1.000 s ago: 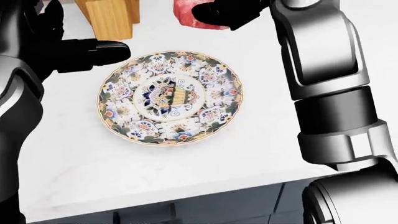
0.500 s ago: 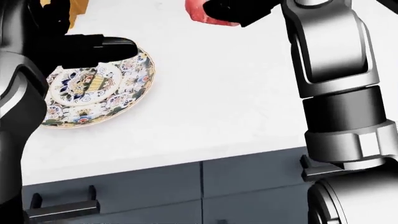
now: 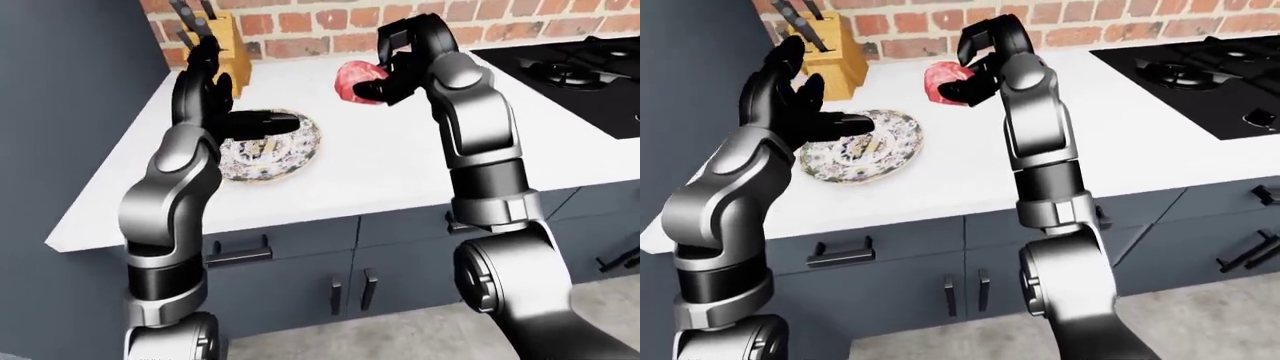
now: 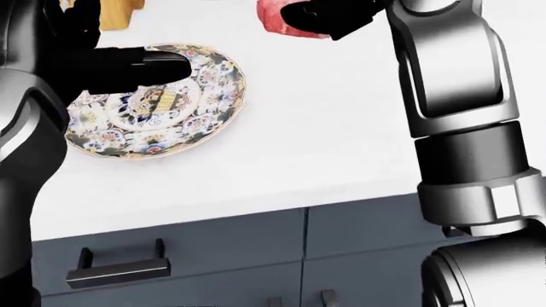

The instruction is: Place the steak on the rack of the oven.

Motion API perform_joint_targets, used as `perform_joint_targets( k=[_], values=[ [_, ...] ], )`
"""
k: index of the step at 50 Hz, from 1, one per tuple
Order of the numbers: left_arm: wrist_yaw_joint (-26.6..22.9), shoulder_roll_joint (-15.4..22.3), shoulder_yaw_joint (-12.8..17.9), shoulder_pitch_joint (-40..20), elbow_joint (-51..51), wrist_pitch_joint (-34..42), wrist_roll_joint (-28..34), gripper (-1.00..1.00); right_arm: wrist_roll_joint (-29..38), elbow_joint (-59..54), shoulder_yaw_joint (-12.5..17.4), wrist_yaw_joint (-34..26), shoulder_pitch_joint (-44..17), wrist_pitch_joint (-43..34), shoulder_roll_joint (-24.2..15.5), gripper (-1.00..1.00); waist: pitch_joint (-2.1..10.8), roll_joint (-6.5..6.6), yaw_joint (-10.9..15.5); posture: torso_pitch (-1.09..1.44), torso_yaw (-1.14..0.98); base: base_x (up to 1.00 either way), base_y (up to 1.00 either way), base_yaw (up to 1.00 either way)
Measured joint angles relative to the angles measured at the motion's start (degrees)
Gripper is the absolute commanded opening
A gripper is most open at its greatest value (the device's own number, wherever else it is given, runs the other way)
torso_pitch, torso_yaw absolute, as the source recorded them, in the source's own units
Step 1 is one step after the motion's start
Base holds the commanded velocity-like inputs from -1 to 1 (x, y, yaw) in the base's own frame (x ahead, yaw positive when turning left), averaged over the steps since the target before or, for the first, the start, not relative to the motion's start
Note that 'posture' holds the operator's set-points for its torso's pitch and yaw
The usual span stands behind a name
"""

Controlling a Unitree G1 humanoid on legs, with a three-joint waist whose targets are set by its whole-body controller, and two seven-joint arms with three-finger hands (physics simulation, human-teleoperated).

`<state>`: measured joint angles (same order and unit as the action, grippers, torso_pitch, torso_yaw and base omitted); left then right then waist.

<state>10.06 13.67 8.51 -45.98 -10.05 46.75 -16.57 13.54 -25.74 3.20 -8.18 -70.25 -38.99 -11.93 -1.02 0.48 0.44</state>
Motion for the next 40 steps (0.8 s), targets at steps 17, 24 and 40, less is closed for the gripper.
perform_joint_targets(
  k=[17, 24, 40],
  values=[
    [0.2, 0.4, 0.6, 0.5, 0.4, -1.1, 0.5, 1.00, -0.6, 0.3, -0.6, -0.6, -0.9, 1.3, 0.7, -1.00, 0.90, 2.48, 0.6, 0.00, 0.00, -0.25, -0.02, 0.00],
    [0.4, 0.5, 0.8, 0.4, 0.1, -0.1, 0.3, 1.00, -0.6, 0.1, -0.9, -0.6, -0.4, 1.4, 1.0, -1.00, 0.03, 0.62, 0.5, 0.00, 0.00, -0.27, -0.05, 0.00],
    [0.1, 0.2, 0.1, 0.5, 0.0, 0.0, -0.1, 1.00, -0.5, 0.2, -0.4, -0.3, 0.7, 1.4, 0.8, -1.00, -0.79, -0.27, 0.8, 0.00, 0.00, -0.07, -0.41, 0.00]
  ],
)
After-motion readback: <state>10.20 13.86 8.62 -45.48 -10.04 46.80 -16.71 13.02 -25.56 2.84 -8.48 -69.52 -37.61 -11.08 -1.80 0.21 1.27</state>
